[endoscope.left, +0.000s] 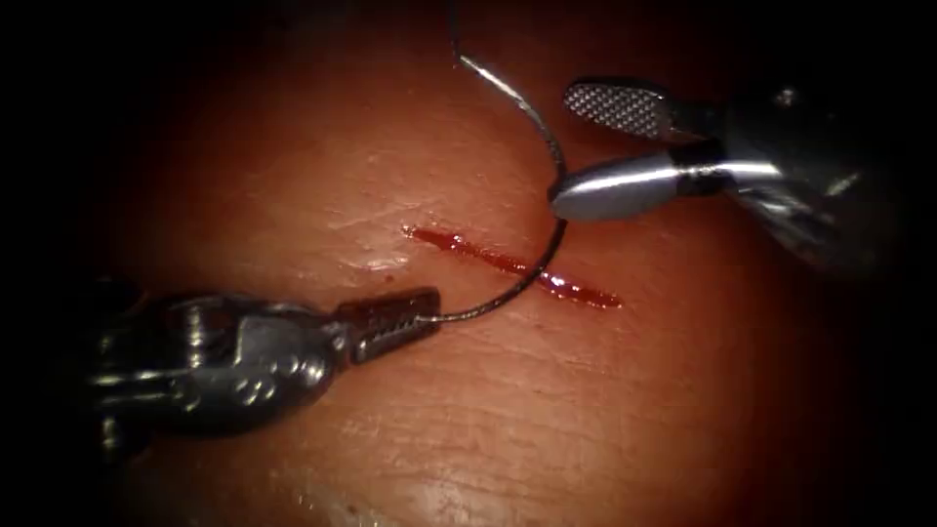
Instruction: Wound Closure
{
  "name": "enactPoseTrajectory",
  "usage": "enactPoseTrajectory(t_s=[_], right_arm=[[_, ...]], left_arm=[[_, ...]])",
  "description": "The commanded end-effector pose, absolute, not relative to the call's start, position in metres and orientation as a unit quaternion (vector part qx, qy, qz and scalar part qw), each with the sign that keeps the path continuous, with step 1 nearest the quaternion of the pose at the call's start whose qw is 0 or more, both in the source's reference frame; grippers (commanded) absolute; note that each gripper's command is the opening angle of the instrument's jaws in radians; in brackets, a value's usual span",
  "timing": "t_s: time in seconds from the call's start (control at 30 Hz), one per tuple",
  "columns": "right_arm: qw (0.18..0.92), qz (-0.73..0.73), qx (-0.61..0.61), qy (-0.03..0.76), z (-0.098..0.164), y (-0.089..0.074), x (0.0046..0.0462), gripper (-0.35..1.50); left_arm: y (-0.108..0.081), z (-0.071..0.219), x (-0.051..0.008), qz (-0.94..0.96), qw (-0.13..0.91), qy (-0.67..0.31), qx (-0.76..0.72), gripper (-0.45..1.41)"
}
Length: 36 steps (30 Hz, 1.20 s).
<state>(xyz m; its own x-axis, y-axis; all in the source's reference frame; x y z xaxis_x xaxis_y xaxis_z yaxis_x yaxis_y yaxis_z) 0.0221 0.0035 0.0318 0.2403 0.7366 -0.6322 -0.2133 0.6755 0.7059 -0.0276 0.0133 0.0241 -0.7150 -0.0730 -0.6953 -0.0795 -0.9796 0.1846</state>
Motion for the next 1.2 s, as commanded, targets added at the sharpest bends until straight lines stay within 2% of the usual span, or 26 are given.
enactPoseTrajectory(t_s=[0.03,0.13,0.23,0.27,0.63,0.67,0.77,0.8,0.97,1.1,1.2], right_arm=[[0.747,0.316,0.247,0.53,0.032,0.004,0.023,0.74],[0.747,0.315,0.248,0.53,0.032,0.004,0.0232,0.43],[0.747,0.315,0.248,0.53,0.032,0.004,0.0233,-0.09],[0.747,0.315,0.248,0.53,0.032,0.004,0.0233,-0.35],[0.76,0.293,0.227,0.533,0.032,0.005,0.0228,-0.35],[0.765,0.286,0.223,0.533,0.032,0.005,0.0227,-0.35],[0.775,0.258,0.215,0.535,0.032,0.005,0.0224,-0.35],[0.777,0.249,0.213,0.537,0.032,0.005,0.0224,-0.35],[0.783,0.206,0.21,0.548,0.032,0.005,0.0223,-0.35],[0.768,0.14,0.213,0.588,0.031,0.005,0.0223,-0.35],[0.757,0.116,0.22,0.604,0.03,0.006,0.0221,-0.35]], left_arm=[[0.013,0.025,-0.0282,0.92,0.002,0.102,-0.378,-0.45],[0.013,0.024,-0.0283,0.92,0.003,0.102,-0.379,-0.45],[0.013,0.024,-0.0286,0.919,0.003,0.101,-0.381,-0.45],[0.013,0.024,-0.0288,0.919,0.001,0.102,-0.381,-0.45],[0.013,0.024,-0.0292,0.915,0.007,0.09,-0.392,-0.45],[0.014,0.023,-0.0293,0.913,0.035,0.07,-0.4,0.19],[0.015,0.022,-0.0294,0.901,0.114,0.008,-0.418,0.99],[0.016,0.021,-0.0294,0.895,0.138,-0.015,-0.423,1.15],[0.018,0.018,-0.0294,0.871,0.204,-0.093,-0.436,1.26],[0.023,0.017,-0.0288,0.831,0.269,-0.204,-0.442,1.1],[0.024,0.019,-0.0292,0.824,0.276,-0.226,-0.441,1.06]])
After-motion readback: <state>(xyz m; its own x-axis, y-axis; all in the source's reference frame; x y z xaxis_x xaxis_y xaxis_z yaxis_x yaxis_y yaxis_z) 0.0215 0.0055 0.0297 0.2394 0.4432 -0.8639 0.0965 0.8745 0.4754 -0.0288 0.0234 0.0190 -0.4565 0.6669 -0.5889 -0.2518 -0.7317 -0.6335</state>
